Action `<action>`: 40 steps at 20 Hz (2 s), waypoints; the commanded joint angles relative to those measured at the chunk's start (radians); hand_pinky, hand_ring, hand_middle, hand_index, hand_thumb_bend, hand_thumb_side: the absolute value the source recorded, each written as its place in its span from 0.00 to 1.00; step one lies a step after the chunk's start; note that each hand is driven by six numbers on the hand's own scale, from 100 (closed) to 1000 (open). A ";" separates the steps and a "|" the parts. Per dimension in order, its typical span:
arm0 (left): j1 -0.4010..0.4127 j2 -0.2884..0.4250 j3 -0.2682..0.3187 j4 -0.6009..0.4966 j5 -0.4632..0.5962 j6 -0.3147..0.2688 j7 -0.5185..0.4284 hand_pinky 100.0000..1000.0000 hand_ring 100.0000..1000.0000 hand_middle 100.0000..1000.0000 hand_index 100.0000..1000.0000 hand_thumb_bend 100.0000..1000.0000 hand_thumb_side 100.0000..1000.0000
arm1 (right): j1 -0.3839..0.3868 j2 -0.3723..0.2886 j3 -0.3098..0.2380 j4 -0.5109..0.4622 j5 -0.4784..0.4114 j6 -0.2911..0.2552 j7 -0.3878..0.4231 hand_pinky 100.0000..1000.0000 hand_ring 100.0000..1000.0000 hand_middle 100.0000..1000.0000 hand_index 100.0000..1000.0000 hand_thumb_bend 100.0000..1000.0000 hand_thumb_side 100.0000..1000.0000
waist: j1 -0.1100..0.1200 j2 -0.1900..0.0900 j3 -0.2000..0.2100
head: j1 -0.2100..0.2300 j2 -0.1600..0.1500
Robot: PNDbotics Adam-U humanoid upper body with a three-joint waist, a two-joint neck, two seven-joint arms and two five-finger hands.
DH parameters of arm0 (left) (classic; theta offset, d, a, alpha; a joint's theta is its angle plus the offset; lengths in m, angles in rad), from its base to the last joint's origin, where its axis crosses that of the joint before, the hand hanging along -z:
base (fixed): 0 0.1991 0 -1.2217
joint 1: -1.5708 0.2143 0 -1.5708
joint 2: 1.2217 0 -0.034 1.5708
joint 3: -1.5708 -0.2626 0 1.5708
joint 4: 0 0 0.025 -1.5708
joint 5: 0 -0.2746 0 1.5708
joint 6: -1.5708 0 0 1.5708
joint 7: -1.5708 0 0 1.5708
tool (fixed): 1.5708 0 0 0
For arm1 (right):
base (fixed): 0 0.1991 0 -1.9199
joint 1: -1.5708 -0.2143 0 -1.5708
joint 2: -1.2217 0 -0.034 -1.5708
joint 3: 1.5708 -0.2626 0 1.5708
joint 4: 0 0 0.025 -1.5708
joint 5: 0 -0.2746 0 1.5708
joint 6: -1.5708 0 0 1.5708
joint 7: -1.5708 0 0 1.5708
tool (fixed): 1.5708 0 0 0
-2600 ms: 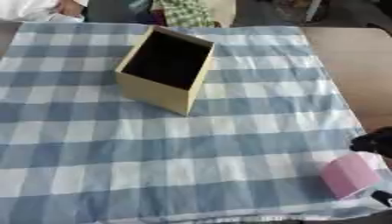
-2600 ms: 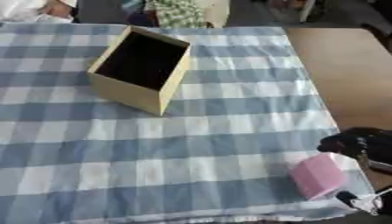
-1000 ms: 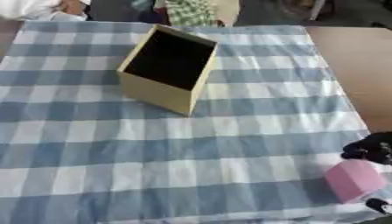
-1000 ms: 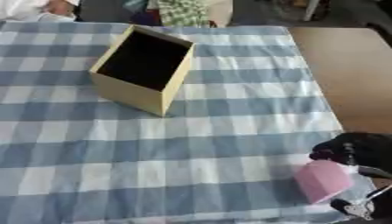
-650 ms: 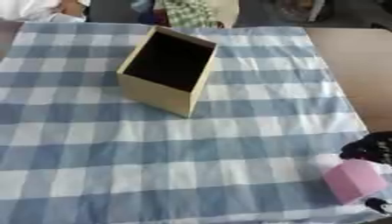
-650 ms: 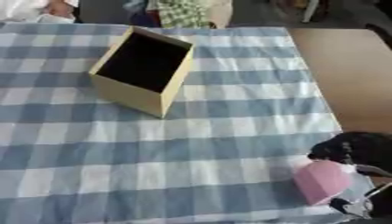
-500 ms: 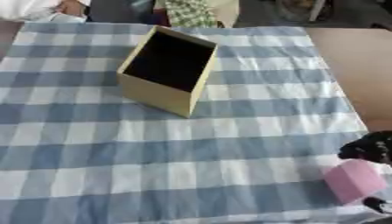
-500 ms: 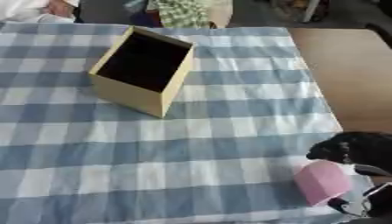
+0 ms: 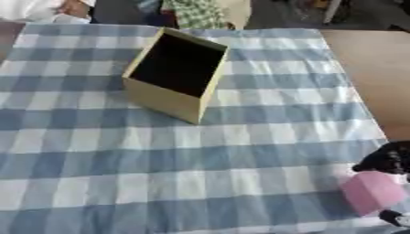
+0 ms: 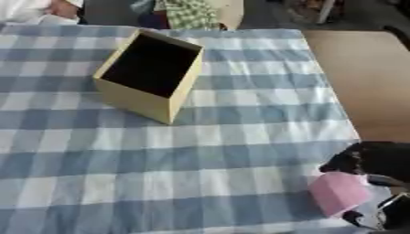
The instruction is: Pick up objects on the table and place them in the box.
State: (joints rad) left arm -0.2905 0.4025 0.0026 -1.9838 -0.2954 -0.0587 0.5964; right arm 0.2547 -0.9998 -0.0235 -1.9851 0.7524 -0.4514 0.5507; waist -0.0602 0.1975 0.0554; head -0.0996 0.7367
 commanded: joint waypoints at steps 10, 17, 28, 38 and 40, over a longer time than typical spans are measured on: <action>-0.010 0.008 0.004 -0.016 0.004 0.001 -0.004 0.42 0.60 0.54 0.66 0.14 0.85 | -0.051 -0.027 -0.035 -0.015 -0.109 -0.035 -0.095 0.48 0.30 0.27 0.44 0.08 0.28 | 0.003 -0.010 0.002 | -0.005 -0.008; -0.009 0.008 0.004 -0.016 0.003 0.001 -0.007 0.42 0.60 0.54 0.66 0.14 0.85 | -0.049 -0.029 -0.040 -0.015 -0.136 -0.060 -0.204 0.47 0.29 0.26 0.41 0.01 0.16 | 0.001 -0.013 0.002 | -0.004 -0.003; -0.008 0.011 0.004 -0.016 0.000 0.001 -0.007 0.42 0.60 0.54 0.66 0.14 0.85 | -0.144 -0.088 -0.063 -0.015 -0.186 -0.098 -0.249 0.48 0.29 0.26 0.41 0.03 0.02 | -0.005 -0.019 0.009 | -0.008 0.007; -0.009 0.009 0.002 -0.016 0.002 -0.001 -0.009 0.42 0.60 0.54 0.66 0.13 0.85 | -0.266 -0.133 -0.027 -0.015 -0.293 -0.097 -0.181 0.47 0.29 0.26 0.41 0.00 0.00 | -0.011 -0.020 0.027 | -0.016 0.014; -0.010 0.008 0.001 -0.016 0.002 -0.002 -0.010 0.42 0.60 0.54 0.66 0.13 0.85 | -0.294 -0.141 -0.017 -0.015 -0.323 -0.091 -0.163 0.46 0.29 0.25 0.41 0.00 0.00 | -0.012 -0.020 0.033 | -0.018 0.015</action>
State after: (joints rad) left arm -0.2904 0.3972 0.0023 -1.9838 -0.2951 -0.0586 0.5885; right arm -0.0286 -1.0946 -0.0345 -1.9854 0.4520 -0.5442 0.3775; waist -0.0749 0.1911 0.0892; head -0.1144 0.7457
